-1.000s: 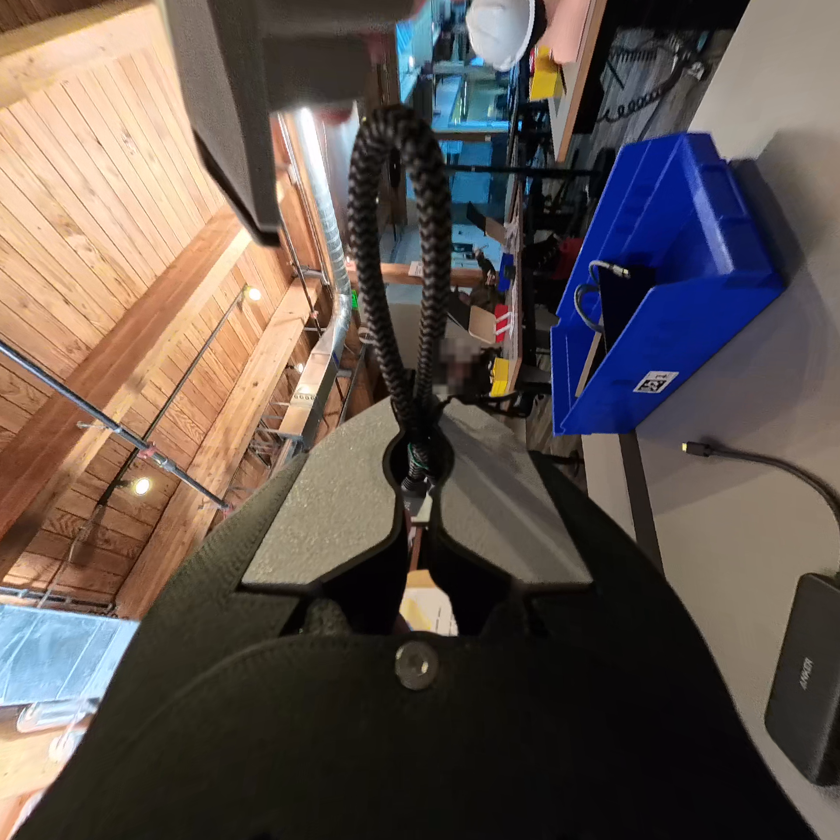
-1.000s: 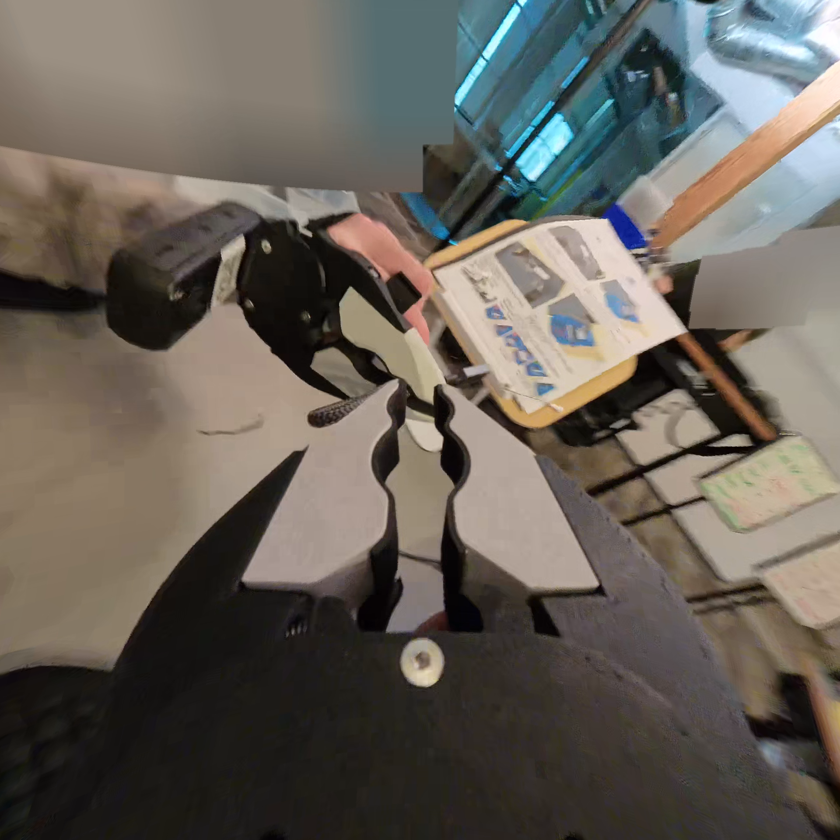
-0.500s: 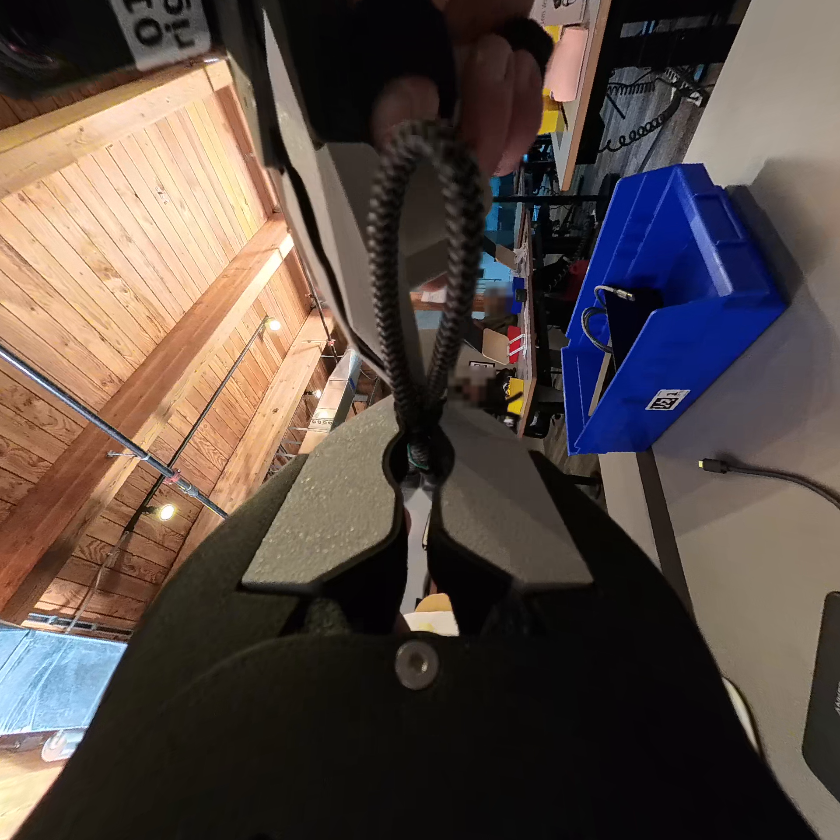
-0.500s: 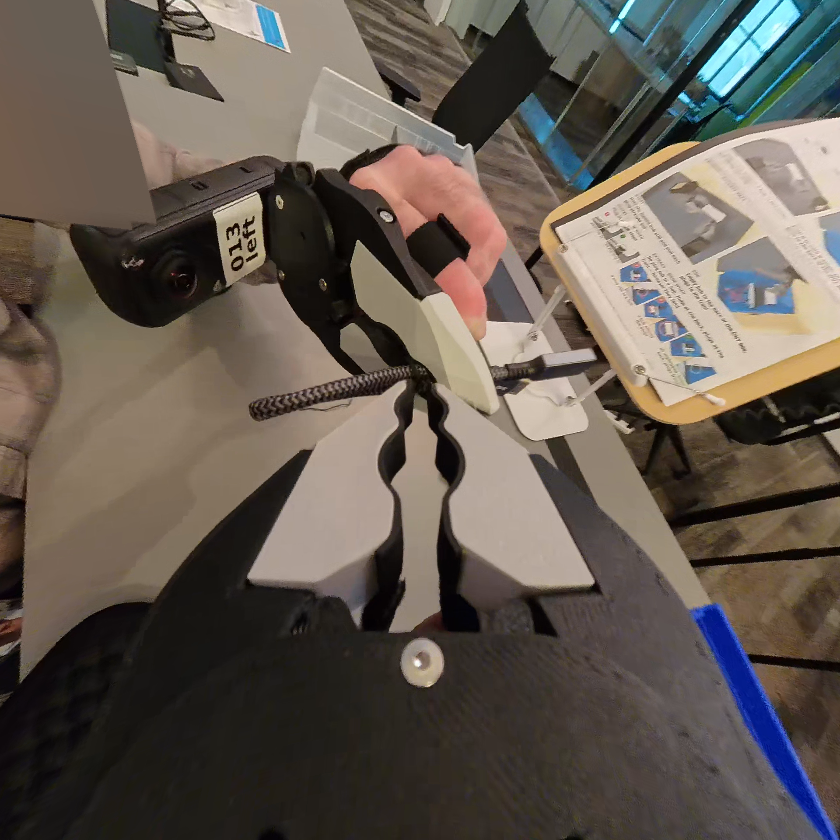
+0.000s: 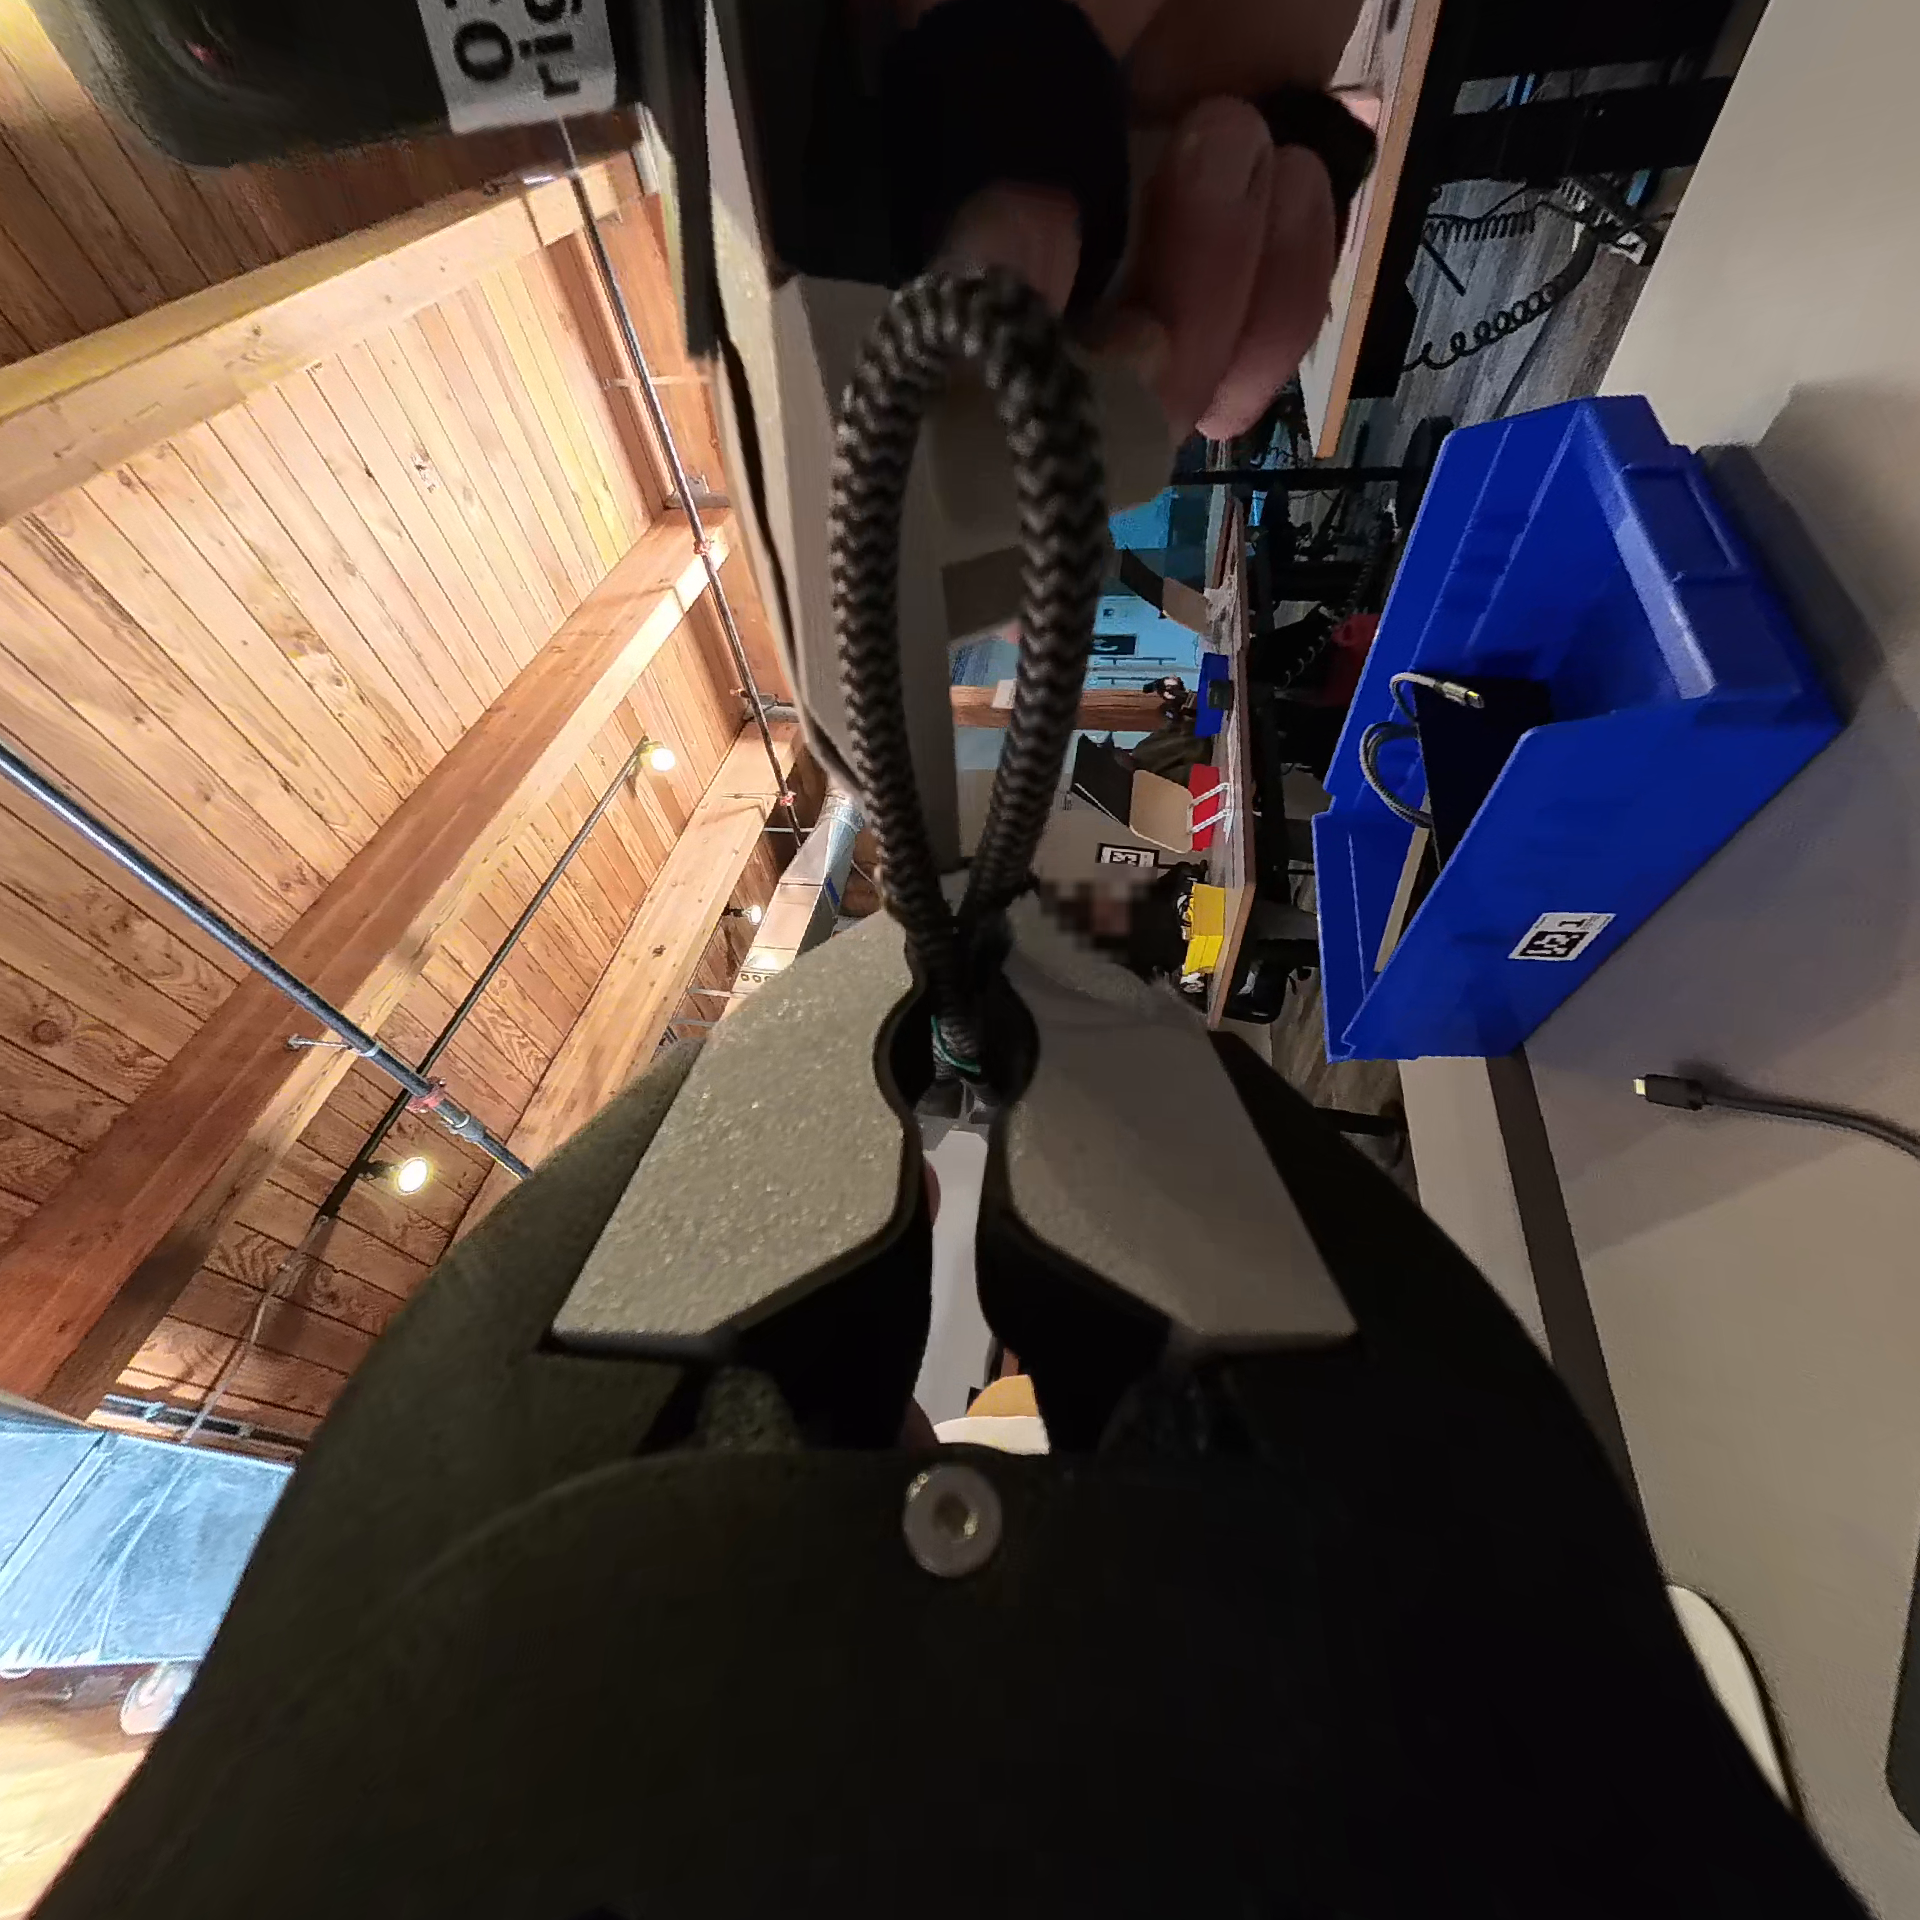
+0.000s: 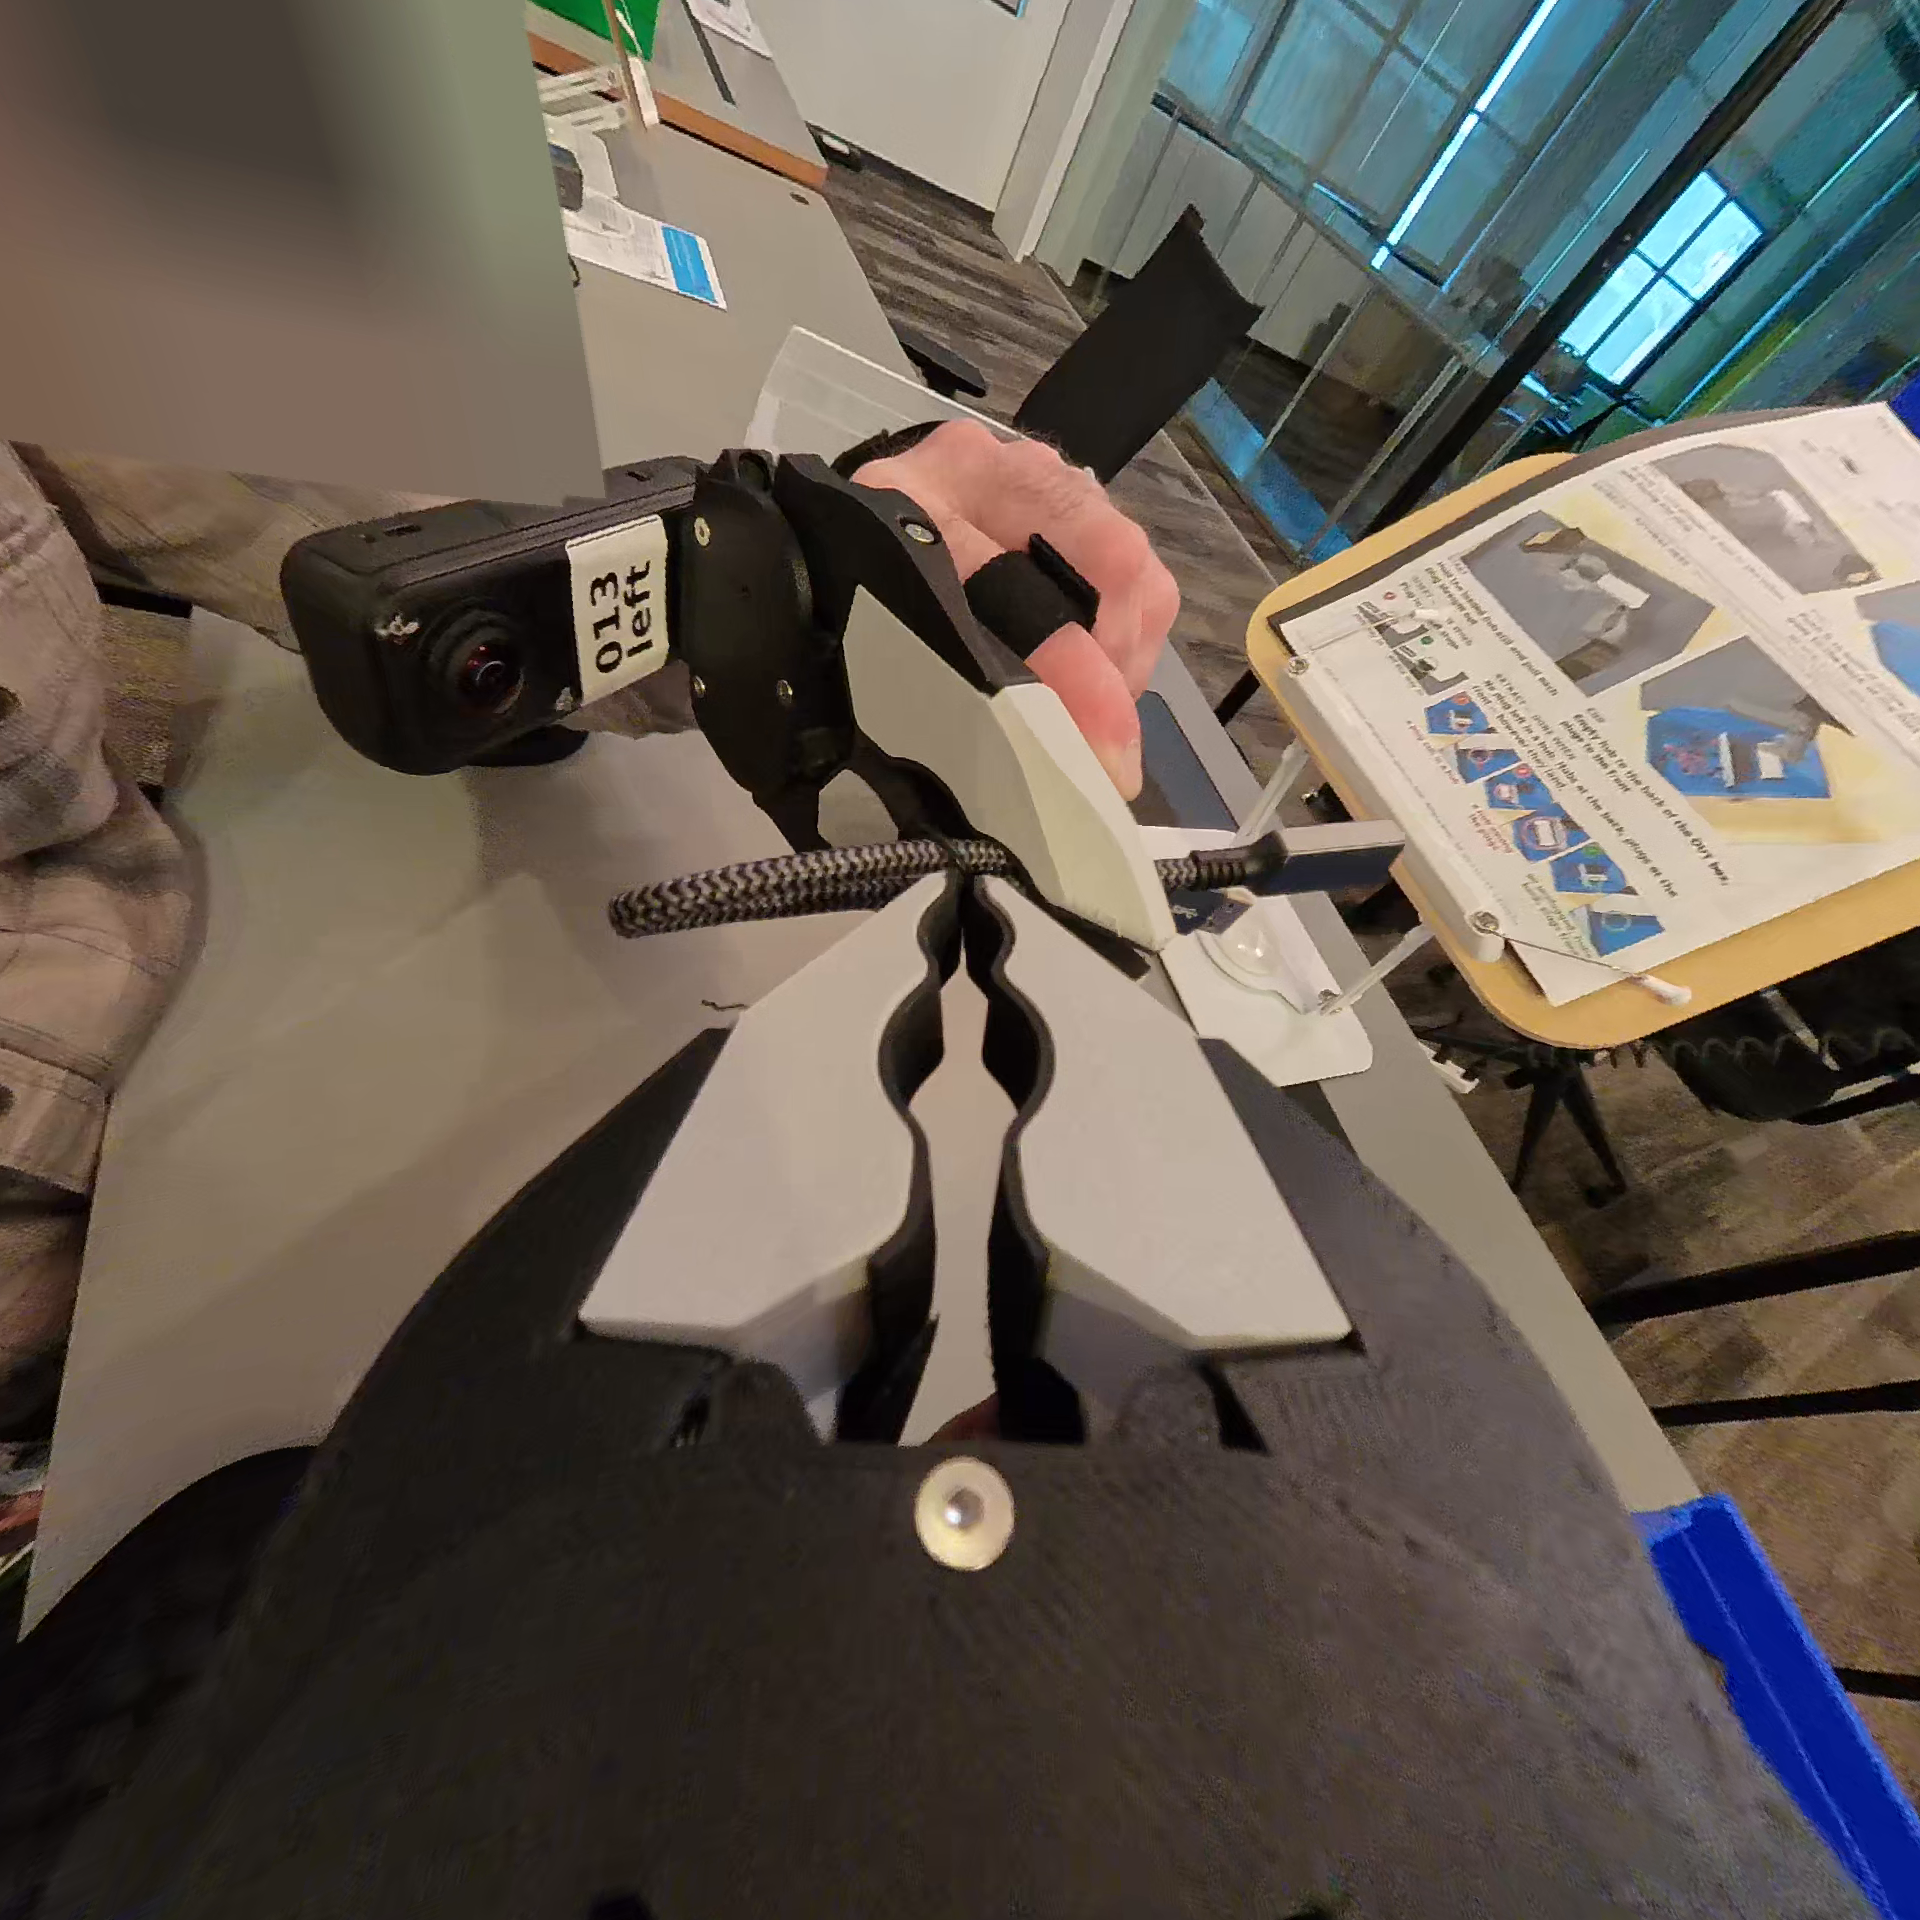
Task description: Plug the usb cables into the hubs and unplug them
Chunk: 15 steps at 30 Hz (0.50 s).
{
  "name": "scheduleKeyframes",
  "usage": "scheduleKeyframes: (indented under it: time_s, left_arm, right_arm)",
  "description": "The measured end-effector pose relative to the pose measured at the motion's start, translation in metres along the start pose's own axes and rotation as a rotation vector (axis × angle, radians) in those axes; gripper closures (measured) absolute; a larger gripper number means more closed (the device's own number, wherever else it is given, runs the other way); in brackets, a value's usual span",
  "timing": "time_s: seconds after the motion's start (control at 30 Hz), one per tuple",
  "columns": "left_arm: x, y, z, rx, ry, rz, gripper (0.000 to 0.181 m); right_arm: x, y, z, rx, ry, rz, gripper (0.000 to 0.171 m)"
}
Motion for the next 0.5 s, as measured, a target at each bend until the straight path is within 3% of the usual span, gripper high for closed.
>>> scheduleKeyframes:
  time_s: [0.5]
  left_arm:
    - [-0.004, -0.002, 0.002, 0.046, -0.041, -0.027, 0.178]
  right_arm:
    - [0.005, 0.018, -0.013, -0.007, -0.034, -0.062, 0.171]
Point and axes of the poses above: each gripper's, where its closed fingertips meet, y back along the fingers, x out of its top, z = x × y across the jaws, the point moved 6 cm from there along y, back along the fingers, and after that the axes turned 2 degrees about -z, right-handed, at the moved point
